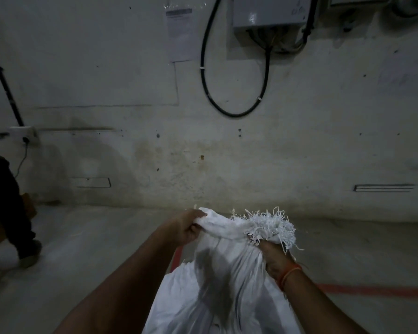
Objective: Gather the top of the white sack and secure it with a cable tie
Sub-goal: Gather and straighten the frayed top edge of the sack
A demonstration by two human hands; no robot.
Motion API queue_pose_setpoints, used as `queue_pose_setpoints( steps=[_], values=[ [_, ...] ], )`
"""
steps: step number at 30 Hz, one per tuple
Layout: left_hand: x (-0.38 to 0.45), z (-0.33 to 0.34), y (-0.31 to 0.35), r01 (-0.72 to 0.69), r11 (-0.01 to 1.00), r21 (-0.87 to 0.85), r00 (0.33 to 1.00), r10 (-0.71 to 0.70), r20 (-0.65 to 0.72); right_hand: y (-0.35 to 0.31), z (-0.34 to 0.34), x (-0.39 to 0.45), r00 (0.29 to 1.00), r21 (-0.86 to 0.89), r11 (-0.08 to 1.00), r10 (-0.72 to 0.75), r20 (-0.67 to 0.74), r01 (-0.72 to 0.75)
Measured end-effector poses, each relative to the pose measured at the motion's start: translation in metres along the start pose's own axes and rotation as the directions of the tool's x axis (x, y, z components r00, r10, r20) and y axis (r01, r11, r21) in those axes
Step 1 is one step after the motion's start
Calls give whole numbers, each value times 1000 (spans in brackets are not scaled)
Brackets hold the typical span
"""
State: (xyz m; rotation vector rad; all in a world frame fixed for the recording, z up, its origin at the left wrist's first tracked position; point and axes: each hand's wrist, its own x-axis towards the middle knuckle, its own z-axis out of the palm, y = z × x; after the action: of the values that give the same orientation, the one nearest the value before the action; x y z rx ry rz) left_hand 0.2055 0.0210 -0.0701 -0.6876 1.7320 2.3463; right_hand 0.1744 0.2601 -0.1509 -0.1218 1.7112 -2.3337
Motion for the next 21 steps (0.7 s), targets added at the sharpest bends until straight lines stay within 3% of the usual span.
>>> queue_pose_setpoints(
  steps=[3, 6, 10, 13, 16, 19, 21],
  values=[
    [-4, 6, 14, -49, 981, 188, 979, 85, -185, 4, -6, 1, 1000, 6, 1000, 1, 9, -1],
    [-11, 11, 23, -108, 934, 341, 934, 213, -287, 8, -9, 4, 999, -31, 999, 32, 38, -31],
    [-15, 8, 29, -206, 930, 303, 856, 322, -404, 15, -24, 11, 997, -61, 995, 76, -8, -77],
    [-16, -9, 32, -293, 906, 306, 740, 417, -528, 24, -42, 13, 981, -43, 985, 159, -109, -165],
    [-21, -22, 35, -331, 826, 456, 583, 559, -590, 27, -51, 10, 963, -62, 978, 184, -196, -200],
    [-28, -24, 33, -226, 640, 735, 443, 739, -507, 33, -54, 15, 960, -40, 980, 183, -211, -196],
    [-30, -27, 31, -188, 570, 800, 413, 785, -462, 28, -50, 16, 959, -37, 982, 171, -224, -184]
  ],
)
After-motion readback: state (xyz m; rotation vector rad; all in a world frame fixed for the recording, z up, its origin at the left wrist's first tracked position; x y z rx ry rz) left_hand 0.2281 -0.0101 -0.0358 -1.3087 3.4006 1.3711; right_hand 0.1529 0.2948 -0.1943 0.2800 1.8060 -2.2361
